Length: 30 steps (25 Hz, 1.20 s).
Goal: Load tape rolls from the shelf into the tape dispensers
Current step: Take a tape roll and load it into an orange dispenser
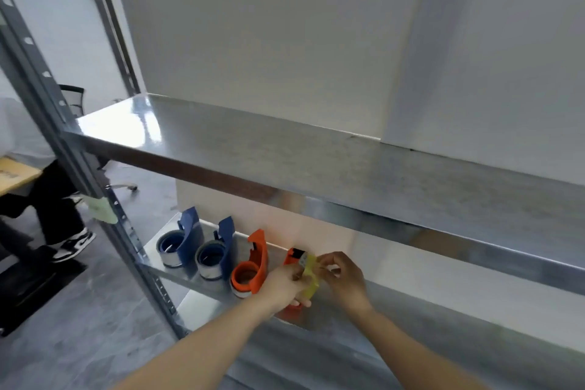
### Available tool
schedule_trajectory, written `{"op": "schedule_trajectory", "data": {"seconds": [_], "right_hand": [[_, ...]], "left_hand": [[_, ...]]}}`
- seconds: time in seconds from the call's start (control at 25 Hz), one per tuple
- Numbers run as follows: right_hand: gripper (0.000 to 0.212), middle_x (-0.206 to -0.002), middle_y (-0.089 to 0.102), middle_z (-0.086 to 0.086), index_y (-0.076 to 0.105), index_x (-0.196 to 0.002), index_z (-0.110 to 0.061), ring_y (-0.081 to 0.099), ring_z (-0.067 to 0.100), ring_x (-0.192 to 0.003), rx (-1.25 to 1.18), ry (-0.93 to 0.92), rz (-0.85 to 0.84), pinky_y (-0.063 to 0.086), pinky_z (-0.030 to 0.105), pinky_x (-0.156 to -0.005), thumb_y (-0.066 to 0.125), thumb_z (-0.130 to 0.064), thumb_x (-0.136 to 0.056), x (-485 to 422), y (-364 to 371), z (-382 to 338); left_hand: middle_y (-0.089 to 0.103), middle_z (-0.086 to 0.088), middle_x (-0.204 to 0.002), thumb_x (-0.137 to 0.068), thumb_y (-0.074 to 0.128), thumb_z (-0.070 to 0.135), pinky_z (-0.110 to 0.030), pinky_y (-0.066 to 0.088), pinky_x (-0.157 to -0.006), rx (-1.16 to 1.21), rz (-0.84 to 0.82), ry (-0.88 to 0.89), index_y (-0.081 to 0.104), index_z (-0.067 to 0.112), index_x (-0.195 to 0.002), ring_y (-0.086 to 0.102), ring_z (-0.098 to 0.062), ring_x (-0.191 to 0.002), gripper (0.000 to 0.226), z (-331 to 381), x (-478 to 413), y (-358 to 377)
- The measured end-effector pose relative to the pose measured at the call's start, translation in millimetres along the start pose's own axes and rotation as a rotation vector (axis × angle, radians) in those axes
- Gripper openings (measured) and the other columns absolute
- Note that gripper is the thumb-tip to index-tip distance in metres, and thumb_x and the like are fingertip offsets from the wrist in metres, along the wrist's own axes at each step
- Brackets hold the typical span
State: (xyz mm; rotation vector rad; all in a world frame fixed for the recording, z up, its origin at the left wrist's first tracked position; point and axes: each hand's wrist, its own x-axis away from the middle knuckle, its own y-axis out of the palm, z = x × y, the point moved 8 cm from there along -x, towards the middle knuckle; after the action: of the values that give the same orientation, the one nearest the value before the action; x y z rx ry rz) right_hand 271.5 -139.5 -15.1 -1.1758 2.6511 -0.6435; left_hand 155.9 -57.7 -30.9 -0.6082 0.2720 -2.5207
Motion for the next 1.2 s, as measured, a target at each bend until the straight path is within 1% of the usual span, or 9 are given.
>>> {"op": "schedule_trajectory", "data": {"seconds": [0.16,0.28,0.44,0.56,0.64,0.76,0.84,1.0,1.2], "right_hand": [[0.007,-0.092,0.064,-0.011,0.063,-0.077,-0.024,0.055,0.001,-0.09,0.209,-0.003,0.088,0.041,0.017,-0.074,0.068,-0.023,-0.082,9,-7,-2],[0.014,-0.107,0.066,-0.016,0.06,-0.073,-0.023,0.05,-0.006,-0.106,0.345,-0.11,-0.027,0.037,0.012,-0.089,0.07,-0.023,-0.082,23,-6,-12],[0.021,-0.083,0.062,0.006,0.056,-0.073,-0.009,0.054,0.018,-0.078,0.389,0.026,-0.114,0.04,0.03,-0.073,0.06,-0.021,-0.09,29,1,3],[0.024,-0.073,0.05,0.008,0.047,-0.071,-0.009,0.045,0.018,-0.066,0.082,0.312,0.149,0.036,0.031,-0.061,0.056,-0.021,-0.091,24,-10,32],[0.022,-0.075,0.056,0.009,0.052,-0.076,-0.007,0.052,0.02,-0.067,-0.157,0.504,0.299,0.042,0.029,-0.061,0.057,-0.021,-0.092,21,-6,50],[0.025,-0.078,0.062,0.012,0.057,-0.072,-0.008,0.057,0.025,-0.073,-0.312,0.643,0.32,0.045,0.034,-0.07,0.058,-0.021,-0.093,7,25,61],[0.023,-0.081,0.065,0.011,0.06,-0.071,-0.011,0.061,0.028,-0.081,-0.355,0.665,0.264,0.049,0.04,-0.078,0.057,-0.019,-0.093,-5,52,65],[0.011,-0.092,0.071,0.017,0.068,-0.077,-0.012,0.066,0.037,-0.094,-0.473,0.697,0.161,0.053,0.05,-0.092,0.062,-0.015,-0.087,-16,88,70],[0.02,-0.093,0.072,0.021,0.069,-0.101,-0.002,0.068,0.036,-0.088,-0.715,0.788,0.137,0.055,0.051,-0.088,0.055,-0.01,-0.088,-11,101,59]], "left_hand": [[0.066,0.002,-0.086,-0.099,0.046,0.026,-0.024,0.05,-0.067,-0.122,-0.204,0.038,0.057,0.03,-0.095,0.066,-0.015,-0.064,0.012,0,-5,4],[0.061,0.005,-0.078,-0.099,0.044,0.028,-0.022,0.045,-0.061,-0.301,-0.31,0.089,0.061,0.018,-0.11,0.058,-0.01,-0.059,0.023,-7,-17,5],[0.062,0.005,-0.089,-0.095,0.052,0.027,-0.025,0.046,-0.07,-0.314,-0.33,0.17,0.063,0.022,-0.104,0.06,-0.017,-0.079,0.015,9,-27,2],[0.063,-0.006,-0.113,-0.089,0.053,0.011,-0.033,0.047,-0.092,-0.316,0.043,0.17,0.062,0.008,-0.114,0.059,-0.024,-0.108,0.027,5,-43,-29],[0.063,-0.005,-0.109,-0.086,0.047,0.009,-0.04,0.049,-0.096,-0.273,0.129,0.031,0.059,0.011,-0.11,0.06,-0.026,-0.107,0.027,-16,-48,-40],[0.057,0.002,-0.088,-0.092,0.042,0.012,-0.032,0.046,-0.087,-0.206,0.123,-0.098,0.052,0.016,-0.093,0.056,-0.02,-0.093,0.011,-27,-46,-39],[0.052,0.004,-0.078,-0.094,0.046,0.013,-0.033,0.046,-0.085,-0.079,0.133,-0.196,0.048,0.021,-0.08,0.054,-0.022,-0.09,0.017,-39,-51,-37],[0.061,-0.006,-0.091,-0.097,0.046,0.018,-0.041,0.049,-0.096,0.201,0.088,-0.355,0.061,0.01,-0.107,0.06,-0.03,-0.099,0.02,-55,-60,-23],[0.053,-0.001,-0.079,-0.102,0.035,0.023,-0.027,0.044,-0.06,0.249,-0.106,-0.255,0.054,0.009,-0.098,0.052,-0.014,-0.07,0.025,-38,-49,-3]]}}
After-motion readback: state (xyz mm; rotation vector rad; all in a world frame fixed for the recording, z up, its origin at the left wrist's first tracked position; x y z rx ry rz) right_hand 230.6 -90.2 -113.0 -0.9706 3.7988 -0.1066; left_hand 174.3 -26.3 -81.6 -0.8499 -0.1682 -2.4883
